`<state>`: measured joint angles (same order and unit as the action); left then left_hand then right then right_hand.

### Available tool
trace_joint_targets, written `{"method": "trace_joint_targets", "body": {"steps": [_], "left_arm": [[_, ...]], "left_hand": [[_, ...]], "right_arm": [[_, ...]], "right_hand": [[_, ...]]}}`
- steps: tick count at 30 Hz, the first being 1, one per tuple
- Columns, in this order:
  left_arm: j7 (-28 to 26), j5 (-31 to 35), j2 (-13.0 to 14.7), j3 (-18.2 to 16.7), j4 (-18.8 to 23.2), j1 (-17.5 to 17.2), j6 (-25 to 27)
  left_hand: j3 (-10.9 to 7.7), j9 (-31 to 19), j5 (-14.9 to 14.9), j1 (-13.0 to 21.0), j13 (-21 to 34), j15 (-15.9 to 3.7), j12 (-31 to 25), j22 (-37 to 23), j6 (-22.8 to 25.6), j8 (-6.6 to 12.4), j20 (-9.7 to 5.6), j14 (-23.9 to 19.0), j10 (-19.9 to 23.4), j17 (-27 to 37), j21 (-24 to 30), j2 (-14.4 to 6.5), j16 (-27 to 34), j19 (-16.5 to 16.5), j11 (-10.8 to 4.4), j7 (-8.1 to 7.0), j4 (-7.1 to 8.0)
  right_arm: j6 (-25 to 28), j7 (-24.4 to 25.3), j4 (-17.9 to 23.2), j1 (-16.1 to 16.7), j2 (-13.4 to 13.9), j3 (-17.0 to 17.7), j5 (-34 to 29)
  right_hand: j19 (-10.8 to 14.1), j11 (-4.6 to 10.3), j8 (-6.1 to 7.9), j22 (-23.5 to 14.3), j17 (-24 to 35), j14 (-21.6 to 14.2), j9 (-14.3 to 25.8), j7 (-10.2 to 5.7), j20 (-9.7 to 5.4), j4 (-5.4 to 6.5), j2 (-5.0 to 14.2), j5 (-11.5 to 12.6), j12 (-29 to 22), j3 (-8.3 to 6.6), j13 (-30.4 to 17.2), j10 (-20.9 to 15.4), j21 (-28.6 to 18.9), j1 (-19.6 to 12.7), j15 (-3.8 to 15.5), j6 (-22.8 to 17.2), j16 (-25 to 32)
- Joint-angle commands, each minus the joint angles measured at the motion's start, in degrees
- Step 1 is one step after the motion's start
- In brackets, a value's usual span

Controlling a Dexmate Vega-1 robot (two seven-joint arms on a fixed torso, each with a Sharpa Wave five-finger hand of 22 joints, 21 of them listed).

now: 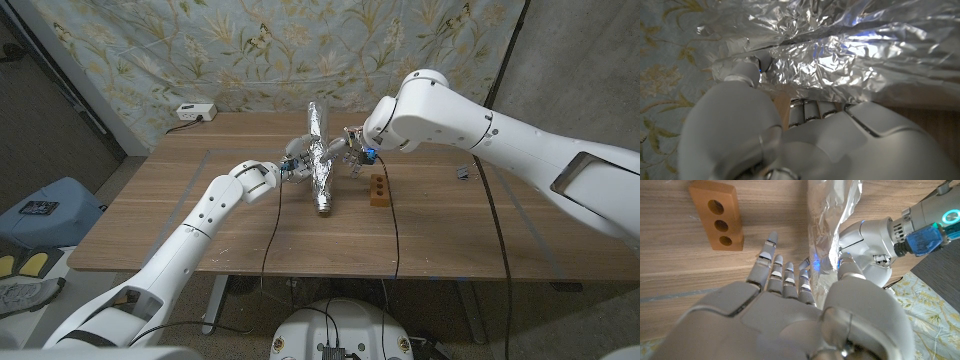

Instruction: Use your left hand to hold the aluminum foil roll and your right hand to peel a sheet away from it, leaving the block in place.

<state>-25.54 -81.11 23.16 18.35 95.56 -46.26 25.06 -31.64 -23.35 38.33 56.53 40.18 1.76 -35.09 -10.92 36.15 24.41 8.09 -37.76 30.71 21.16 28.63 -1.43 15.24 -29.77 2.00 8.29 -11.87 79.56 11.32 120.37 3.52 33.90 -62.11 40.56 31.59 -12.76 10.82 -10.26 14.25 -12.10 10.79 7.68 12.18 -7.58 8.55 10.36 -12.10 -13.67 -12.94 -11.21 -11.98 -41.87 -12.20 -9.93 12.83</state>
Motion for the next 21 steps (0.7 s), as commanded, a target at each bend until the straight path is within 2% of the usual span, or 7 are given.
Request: {"method": "trace_joint_targets", "body": {"steps": [1, 17, 21], "left_arm": [[0.2, -0.5, 0.3, 0.3, 0.7, -0.5, -0.6], [0.3, -1.7, 0.9, 0.3, 1.9, -1.4, -0.8], [0.8, -2.2, 0.8, 0.2, 1.6, -1.5, -0.9]], "left_hand": [[-3.05, -8.1, 0.6, 2.4, 1.6, -0.16, -0.5, -0.2, 5.1, 11.67, -0.03, 0.1, 0.5, 0.3, 0.0, -1.6, -0.1, 0.2, -0.59, -2.91, 2.33], [-3.34, -8.1, 1.7, 2.4, 2.5, -0.15, -1.0, -0.2, 4.9, 12.17, 0.03, 0.2, 0.1, 0.9, 0.0, -1.5, -0.3, 0.4, -0.55, -2.49, 2.61], [-3.38, -8.0, 2.0, 2.4, 2.8, 0.00, -0.9, -0.2, 4.7, 12.17, 0.12, 0.5, -0.6, 1.1, 0.0, -1.5, -0.4, 0.5, -0.29, -2.43, 2.68]], "right_arm": [[0.1, -3.8, -1.9, 1.4, -1.0, 0.7, -4.5], [-1.7, -5.8, -2.8, 4.1, -0.5, 2.7, -6.8], [-1.3, -5.4, -2.0, 4.8, -0.4, 3.4, -7.3]], "right_hand": [[-0.2, 0.04, 0.24, -0.1, 0.3, -0.5, 0.2, 4.43, 0.04, -0.13, 0.22, -0.1, -0.2, 0.12, -0.1, -0.4, 0.2, -0.1, -0.14, 0.0, 0.5], [0.9, 0.06, 0.39, -0.2, 1.1, -1.7, 0.3, 4.41, 0.00, -0.17, 0.17, -0.1, -0.4, 0.19, -0.6, -1.5, 0.0, -0.6, -0.11, -1.4, 1.0], [1.4, 0.07, 0.47, -0.2, 1.4, -2.4, 0.3, 4.43, -0.03, -0.32, 0.40, -0.1, -0.5, -0.22, -0.9, -2.4, 0.0, -1.9, -0.06, -3.0, 1.1]]}}
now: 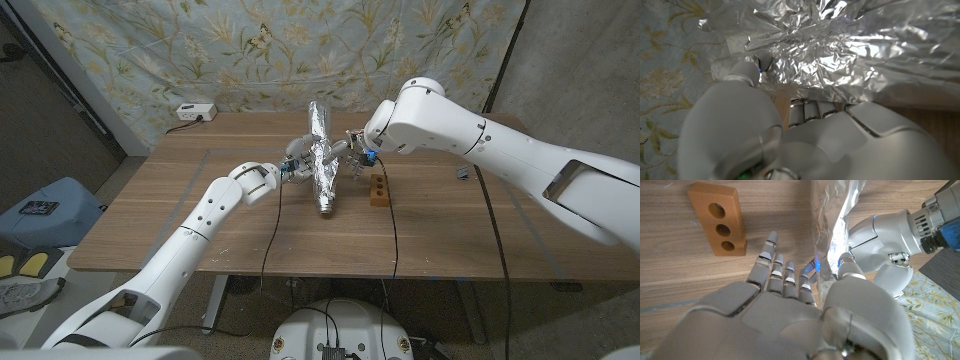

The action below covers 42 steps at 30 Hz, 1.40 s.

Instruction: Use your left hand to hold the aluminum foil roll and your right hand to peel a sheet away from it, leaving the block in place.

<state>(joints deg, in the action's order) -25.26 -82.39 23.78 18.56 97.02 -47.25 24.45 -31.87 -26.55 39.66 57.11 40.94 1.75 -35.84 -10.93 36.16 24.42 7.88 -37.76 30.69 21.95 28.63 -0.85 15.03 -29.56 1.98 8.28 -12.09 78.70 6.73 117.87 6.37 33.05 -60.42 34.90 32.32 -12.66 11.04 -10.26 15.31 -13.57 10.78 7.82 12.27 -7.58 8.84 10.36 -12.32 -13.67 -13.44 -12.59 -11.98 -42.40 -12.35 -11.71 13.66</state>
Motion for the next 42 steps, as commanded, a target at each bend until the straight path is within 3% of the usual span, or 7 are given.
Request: {"method": "trace_joint_targets", "body": {"steps": [1, 10, 15, 20, 29, 34, 42], "left_arm": [[0.5, -1.2, 0.2, -0.1, 0.0, -0.5, -0.2], [1.0, -2.3, 0.5, -0.3, -0.5, -0.5, 0.2], [1.6, -2.4, 0.7, -0.3, -0.5, -0.6, 0.1], [1.5, -2.4, 0.7, -0.3, -0.3, -0.6, -0.1], [2.2, -2.4, 0.7, 0.0, -0.6, -0.4, 0.0], [3.8, -2.5, 0.6, 0.0, -1.0, -0.3, -0.1], [5.6, -2.7, 0.3, 0.1, -1.1, -0.4, -0.3]], "left_hand": [[-3.17, -4.7, 0.8, 1.8, 2.1, 0.12, -0.1, -0.2, 4.6, 12.17, 0.36, 0.6, -0.8, 0.4, -0.1, -2.1, -0.3, 0.6, -0.30, -2.60, 2.94], [-3.20, -5.8, 2.0, 1.2, 1.8, 1.01, 1.4, -0.3, 7.3, 14.84, 0.99, 2.4, -4.3, 1.0, -0.4, -1.4, -1.3, 1.7, 0.97, -3.67, 3.18], [-3.27, -5.5, 2.4, 1.0, 1.5, 1.35, 2.1, -0.3, 8.0, 15.23, 1.10, 2.8, -5.6, 1.2, -0.5, -1.3, -1.5, 2.1, 1.33, -4.15, 3.24], [-3.27, -5.3, 2.7, 0.8, 1.5, 1.76, 2.3, -0.4, 7.8, 15.32, 1.36, 3.6, -6.3, 1.3, -0.6, -1.2, -1.9, 2.5, 1.78, -4.11, 3.30], [-3.21, -5.3, 3.0, 0.4, 0.9, 2.91, 2.8, -0.4, 8.2, 15.87, 1.72, 5.7, -6.8, 1.1, -0.6, -0.8, -3.0, 2.6, 1.79, -4.37, 3.34], [-3.24, -5.2, 3.2, 0.3, 0.5, 3.53, 3.1, -0.4, 8.2, 16.11, 1.69, 7.0, -7.2, 0.9, -0.5, -0.7, -3.6, 2.7, 2.25, -4.40, 3.39], [-2.56, -4.0, 3.3, -0.8, -2.1, 7.03, 7.7, -0.4, 7.8, 16.51, 1.68, 16.9, -15.2, 0.9, -0.4, -0.4, -5.0, 3.0, 5.86, -3.48, 3.56]], "right_arm": [[-0.3, -0.7, 0.7, 2.1, 0.5, 1.9, -1.7], [0.0, 1.1, 2.3, 3.9, 0.6, 3.4, -3.0], [0.6, 1.7, 2.6, 4.0, 0.4, 3.2, -3.7], [0.8, 1.7, 2.5, 3.5, 0.3, 2.4, -4.3], [1.3, 3.3, 3.2, 4.2, 0.1, 2.4, -5.6], [1.3, 6.4, 3.7, 4.3, 0.4, 1.7, -4.9], [1.3, 10.4, 3.7, 4.8, 0.5, 1.8, -2.7]], "right_hand": [[1.1, -0.03, 0.34, -0.2, 0.4, -1.4, 0.4, 4.31, -0.12, -0.35, 0.19, -0.1, -0.4, -0.42, -0.6, -1.6, -0.1, -1.8, 0.15, -1.9, 0.4], [4.3, 0.26, 2.96, -0.3, 1.1, -7.2, 1.0, 3.82, -3.59, -1.14, 1.30, 0.1, -2.5, -3.01, -1.9, -7.9, -1.1, -6.1, 3.49, -11.0, 3.1], [6.9, 2.80, 4.75, -0.5, 2.2, -11.8, 1.7, 2.28, -6.66, -1.44, 1.69, 0.3, -3.7, -4.93, -3.0, -11.2, -2.1, -9.4, 7.47, -16.6, 6.0], [10.5, 3.80, 7.23, -0.6, 3.3, -16.3, 2.8, 1.42, -8.42, -2.14, 1.46, 0.5, -5.6, -6.67, -4.3, -15.7, -3.6, -13.6, 9.18, -22.9, 8.9], [13.6, 5.42, 9.31, -0.7, 5.5, -21.3, 4.1, 0.37, -10.45, -2.17, 0.96, 0.6, -8.3, -7.21, -6.1, -21.2, -5.2, -17.6, 11.80, -28.2, 13.1], [16.2, 6.83, 10.87, -0.9, 7.6, -25.6, 5.3, -0.68, -12.55, -1.83, 0.86, 0.5, -12.4, -6.89, -7.9, -28.2, -6.8, -19.3, 14.33, -32.8, 16.3], [19.4, 9.41, 12.00, -1.1, 9.4, -30.0, 6.4, -2.19, -14.29, -1.82, 0.97, 0.7, -15.9, -7.12, -9.6, -32.9, -8.8, -20.7, 16.02, -36.2, 18.5]]}}
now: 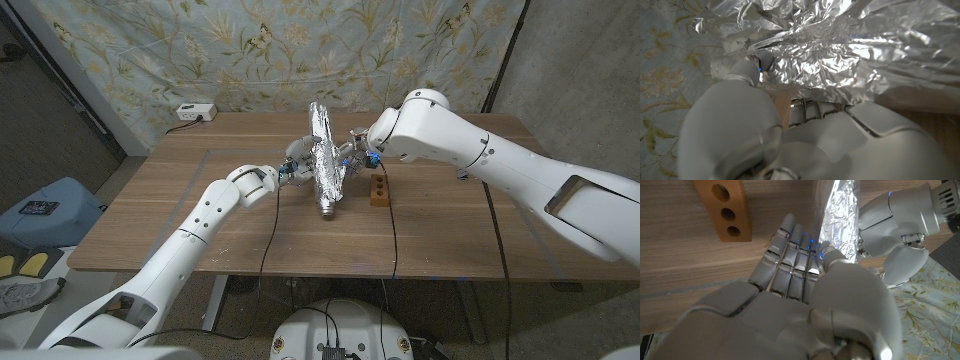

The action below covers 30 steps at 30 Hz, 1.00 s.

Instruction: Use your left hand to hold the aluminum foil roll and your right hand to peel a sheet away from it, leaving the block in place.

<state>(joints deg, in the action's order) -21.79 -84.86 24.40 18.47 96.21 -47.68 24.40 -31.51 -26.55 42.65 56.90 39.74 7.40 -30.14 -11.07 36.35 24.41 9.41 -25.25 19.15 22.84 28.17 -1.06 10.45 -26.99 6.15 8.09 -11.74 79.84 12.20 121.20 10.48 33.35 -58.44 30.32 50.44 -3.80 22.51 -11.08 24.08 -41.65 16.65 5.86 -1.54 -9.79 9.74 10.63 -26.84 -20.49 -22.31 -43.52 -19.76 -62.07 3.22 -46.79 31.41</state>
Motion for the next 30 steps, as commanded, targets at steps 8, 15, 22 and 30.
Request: {"method": "trace_joint_targets", "body": {"steps": [8, 15, 22, 30], "left_arm": [[3.3, 0.1, -0.5, 0.3, -0.1, -0.4, -0.8], [3.6, -0.3, -0.4, 0.3, 0.1, -0.8, -0.7], [5.6, -0.6, -0.4, 0.4, -0.7, -0.8, -0.6], [8.7, -1.0, -0.6, 0.7, -2.3, -0.4, 0.2]], "left_hand": [[-2.44, -3.1, 0.2, -0.9, -3.1, 3.37, 5.4, -0.2, 8.3, 17.10, 0.69, 11.2, -8.2, -0.4, -0.6, 0.0, -0.2, 2.7, 3.73, -3.27, 3.04], [-2.38, -2.7, 0.2, -0.9, -3.7, 3.41, 5.6, -0.1, 8.5, 17.15, 0.33, 10.7, -7.6, -0.6, -0.6, 0.0, 0.4, 2.7, 3.53, -3.43, 3.02], [-2.29, -2.5, 0.2, -0.9, -4.4, 3.25, 6.1, -0.1, 6.7, 16.50, 0.23, 10.6, -7.2, -0.9, -0.5, -0.2, 0.7, 2.7, 3.01, -3.23, 3.11], [1.26, 1.3, -2.7, -5.9, -7.4, 3.83, 9.1, 0.0, -8.3, 7.76, 1.03, 11.1, -8.1, -2.2, -0.8, -1.1, 1.3, 3.8, 3.29, -2.78, 5.55]], "right_arm": [[0.1, 6.3, 0.9, 2.2, 0.4, 0.9, 1.6], [0.1, 7.3, 2.0, 3.6, 1.0, 2.0, 1.0], [0.1, 9.1, 3.6, 3.7, 2.4, 2.6, 2.9], [0.1, 10.9, 5.3, 3.6, 3.8, 3.3, 5.4]], "right_hand": [[2.8, 1.38, 0.38, -0.3, 1.4, -3.9, 1.2, -0.82, -1.12, 0.46, -0.07, 0.5, -2.4, -0.43, -1.6, -2.4, -2.1, -1.5, 0.95, -0.9, 1.5], [5.5, 3.43, 0.71, -0.4, 1.1, -7.6, 2.1, -1.59, -2.64, 0.76, -0.24, 0.5, -4.0, -1.00, -2.5, -3.9, -3.8, -1.5, 2.59, -1.9, 1.4], [8.5, 4.49, 0.98, -0.4, -0.4, -11.6, 3.2, -2.91, -4.53, 0.74, -0.34, 0.5, -5.7, -1.90, -3.0, -6.5, -5.9, -1.7, 5.31, -2.6, 0.3], [9.3, 4.42, 1.03, -0.4, -0.5, -12.3, 3.6, -2.90, -5.12, 0.68, -0.46, 0.4, -5.7, -2.09, -2.8, -6.5, -6.6, -1.8, 5.63, -2.9, 0.0]]}}
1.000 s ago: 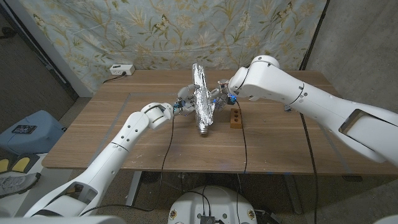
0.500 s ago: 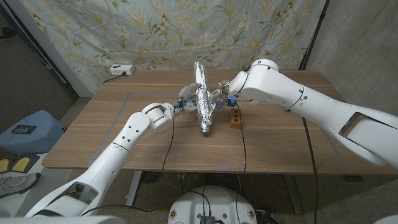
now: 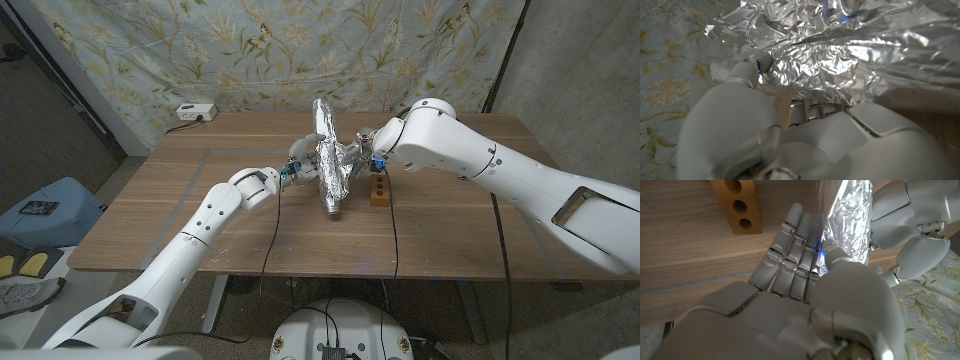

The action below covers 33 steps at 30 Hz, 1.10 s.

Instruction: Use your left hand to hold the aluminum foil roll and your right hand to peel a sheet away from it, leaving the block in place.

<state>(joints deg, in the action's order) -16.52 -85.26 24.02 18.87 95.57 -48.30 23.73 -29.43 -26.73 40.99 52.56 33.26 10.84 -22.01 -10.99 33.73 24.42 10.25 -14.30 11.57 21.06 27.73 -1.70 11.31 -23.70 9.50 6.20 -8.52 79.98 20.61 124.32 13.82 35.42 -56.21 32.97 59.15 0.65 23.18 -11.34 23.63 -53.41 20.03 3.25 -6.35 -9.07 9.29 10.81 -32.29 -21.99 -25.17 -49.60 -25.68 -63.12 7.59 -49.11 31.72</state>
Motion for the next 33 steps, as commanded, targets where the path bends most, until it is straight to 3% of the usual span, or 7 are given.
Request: {"method": "trace_joint_targets", "body": {"steps": [1, 2, 5, 13, 20, 24, 33], "left_arm": [[4.3, -0.6, -0.2, 0.3, -2.1, 0.4, 1.0], [5.0, -0.7, -0.2, 0.4, -2.6, 0.6, 1.3], [6.2, -0.7, -0.2, 0.5, -3.3, 0.8, 1.7], [9.0, -0.8, -0.4, 0.7, -5.1, 1.6, 2.8], [10.8, -0.9, -0.9, 0.8, -6.7, 2.2, 3.6], [11.5, -0.8, -1.0, 0.8, -7.3, 2.5, 4.1], [13.4, -0.7, -1.7, 0.9, -9.6, 3.5, 5.1]], "left_hand": [[-0.48, 2.0, -1.3, -1.8, -1.2, 0.34, 1.2, -0.1, -7.1, 6.71, 0.25, 0.2, -0.6, -0.5, -0.4, -0.5, 0.5, 0.5, 0.02, -1.18, 2.32], [-0.26, 2.5, -1.6, -2.0, -1.4, 0.12, 1.4, -0.1, -8.2, 5.76, 0.20, 0.0, -0.7, -0.7, -0.4, -0.5, 0.6, 0.7, -0.07, -0.64, 2.22], [0.69, 4.5, -2.8, -3.3, -2.3, 0.55, 2.4, -0.1, -13.4, 1.81, 0.43, 0.3, -1.3, -1.2, -0.6, -0.9, 0.7, 1.1, 0.23, -0.88, 2.50], [2.54, 7.2, -5.1, -4.5, -3.5, 1.24, 3.8, -0.1, -19.3, -2.94, 0.84, 0.8, -2.4, -2.0, -0.9, -0.9, 0.7, 1.7, 0.75, -2.14, 2.21], [3.64, 9.1, -6.7, -5.3, -4.4, 1.53, 4.9, -0.1, -22.5, -5.82, 1.24, 1.0, -3.2, -2.7, -1.1, -1.1, 0.7, 1.9, 1.19, -3.13, 2.13], [4.33, 10.2, -7.7, -5.6, -4.9, 1.73, 5.6, -0.1, -23.8, -7.29, 1.42, 1.0, -3.6, -3.1, -1.2, -1.5, 0.7, 1.9, 1.20, -4.95, 1.96], [5.09, 11.5, -8.9, -6.2, -5.6, 1.76, 6.2, -0.1, -25.0, -8.80, 1.62, 1.1, -4.1, -3.7, -1.2, -1.7, 0.7, 1.8, 1.10, -6.53, 1.90]], "right_arm": [[0.0, 2.9, 2.3, 0.3, 1.9, 1.2, 3.2], [0.0, 3.1, 2.7, 0.3, 2.3, 1.4, 3.7], [0.0, 3.8, 3.2, 0.1, 2.8, 1.5, 4.7], [0.0, 6.0, 4.0, -0.2, 3.9, 2.2, 8.1], [0.0, 8.0, 4.6, -0.1, 4.5, 2.6, 10.3], [0.0, 8.6, 4.9, -0.1, 4.8, 3.0, 11.0], [0.0, 10.3, 5.3, -0.1, 5.2, 3.8, 13.0]], "right_hand": [[0.7, 0.05, 0.36, -0.2, -0.1, -0.7, 0.3, -0.28, -0.36, -0.09, -0.07, 0.2, -0.2, -0.60, 0.1, -0.5, -0.8, -0.8, 1.21, -0.5, -0.4], [0.7, 0.01, 0.36, -0.2, -0.1, -0.7, 0.4, -0.52, -0.39, -0.02, -0.03, 0.2, -0.3, -0.59, 0.2, -0.6, -0.9, -0.8, 1.39, -0.6, -0.5], [1.0, 0.11, 0.40, -0.1, -0.3, -1.3, 0.5, -0.43, -0.48, -0.09, -0.12, 0.1, -0.2, -0.64, 0.4, -0.8, -1.1, -0.9, 1.31, -0.7, -0.6], [1.4, 0.03, 0.42, -0.1, -0.4, -1.8, 0.8, -0.33, -0.68, -0.12, -0.13, 0.0, -0.3, -0.62, 0.5, -1.0, -1.6, -1.0, 1.55, -0.9, -0.8], [1.6, -0.07, 0.30, 0.0, -0.4, -2.1, 1.1, -0.26, -0.92, -0.13, 0.00, 0.0, -0.3, -0.64, 0.6, -0.9, -2.0, -1.2, 1.45, -0.8, -0.9], [1.7, 0.00, 0.29, 0.0, -0.4, -2.2, 1.3, -0.24, -1.05, -0.17, 0.05, 0.0, -0.3, -0.67, 0.5, -0.8, -2.2, -1.4, 1.57, -0.8, -1.1], [2.0, -0.15, 0.22, 0.1, -0.2, -2.7, 1.7, -0.10, -1.13, -0.22, 0.08, -0.1, -0.5, -0.61, 0.4, -0.9, -2.7, -1.7, 1.69, -0.9, -1.1]]}}
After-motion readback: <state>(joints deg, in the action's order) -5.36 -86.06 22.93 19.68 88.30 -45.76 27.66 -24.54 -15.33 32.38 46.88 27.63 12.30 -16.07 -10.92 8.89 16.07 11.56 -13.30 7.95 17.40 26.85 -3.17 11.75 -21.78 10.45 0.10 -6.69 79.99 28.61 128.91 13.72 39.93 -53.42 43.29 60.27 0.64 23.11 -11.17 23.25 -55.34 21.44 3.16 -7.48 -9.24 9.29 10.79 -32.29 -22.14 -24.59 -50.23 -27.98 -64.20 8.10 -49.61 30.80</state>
